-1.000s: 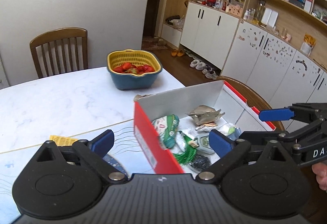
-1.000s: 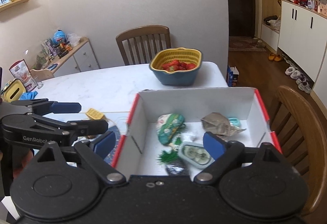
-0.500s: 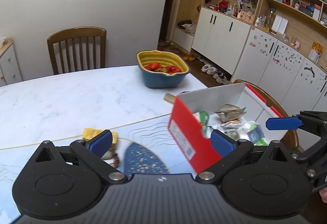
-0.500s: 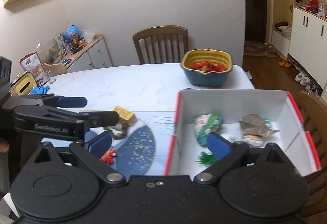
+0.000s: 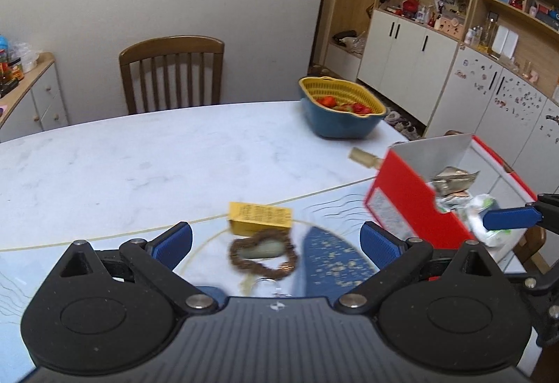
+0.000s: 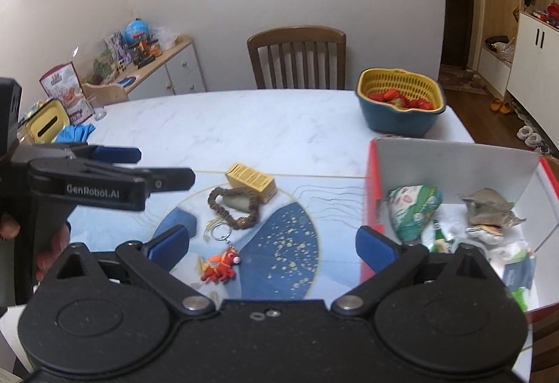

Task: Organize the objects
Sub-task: 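Grasp the brown bead bracelet with the left tool while the right tool grasps the red horse keychain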

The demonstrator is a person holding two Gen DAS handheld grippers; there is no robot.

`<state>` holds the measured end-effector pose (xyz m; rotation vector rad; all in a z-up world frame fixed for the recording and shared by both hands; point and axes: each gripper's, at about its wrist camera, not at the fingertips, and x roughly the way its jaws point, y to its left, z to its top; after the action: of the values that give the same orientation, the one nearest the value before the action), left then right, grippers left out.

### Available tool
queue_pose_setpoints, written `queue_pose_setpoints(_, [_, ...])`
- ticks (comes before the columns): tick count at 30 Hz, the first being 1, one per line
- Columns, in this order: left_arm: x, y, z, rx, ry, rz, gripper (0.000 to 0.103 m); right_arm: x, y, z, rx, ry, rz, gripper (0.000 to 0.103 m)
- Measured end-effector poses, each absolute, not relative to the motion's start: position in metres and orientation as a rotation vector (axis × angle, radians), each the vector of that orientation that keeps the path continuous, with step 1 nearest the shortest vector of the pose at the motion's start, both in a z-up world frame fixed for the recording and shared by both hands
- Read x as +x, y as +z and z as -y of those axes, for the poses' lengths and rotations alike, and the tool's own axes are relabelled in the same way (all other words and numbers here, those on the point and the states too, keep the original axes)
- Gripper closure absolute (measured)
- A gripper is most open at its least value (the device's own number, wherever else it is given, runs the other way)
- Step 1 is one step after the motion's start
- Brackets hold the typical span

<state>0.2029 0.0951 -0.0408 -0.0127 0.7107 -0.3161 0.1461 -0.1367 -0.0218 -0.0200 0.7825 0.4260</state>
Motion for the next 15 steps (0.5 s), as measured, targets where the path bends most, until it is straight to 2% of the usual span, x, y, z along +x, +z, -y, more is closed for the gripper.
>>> queue_pose_setpoints(15, [0.232,-0.089,-0.118,0.059,-0.330,-0.777,0.000,0.163,-0.072,0.071,-0.134,0.477,-0.900,0.011])
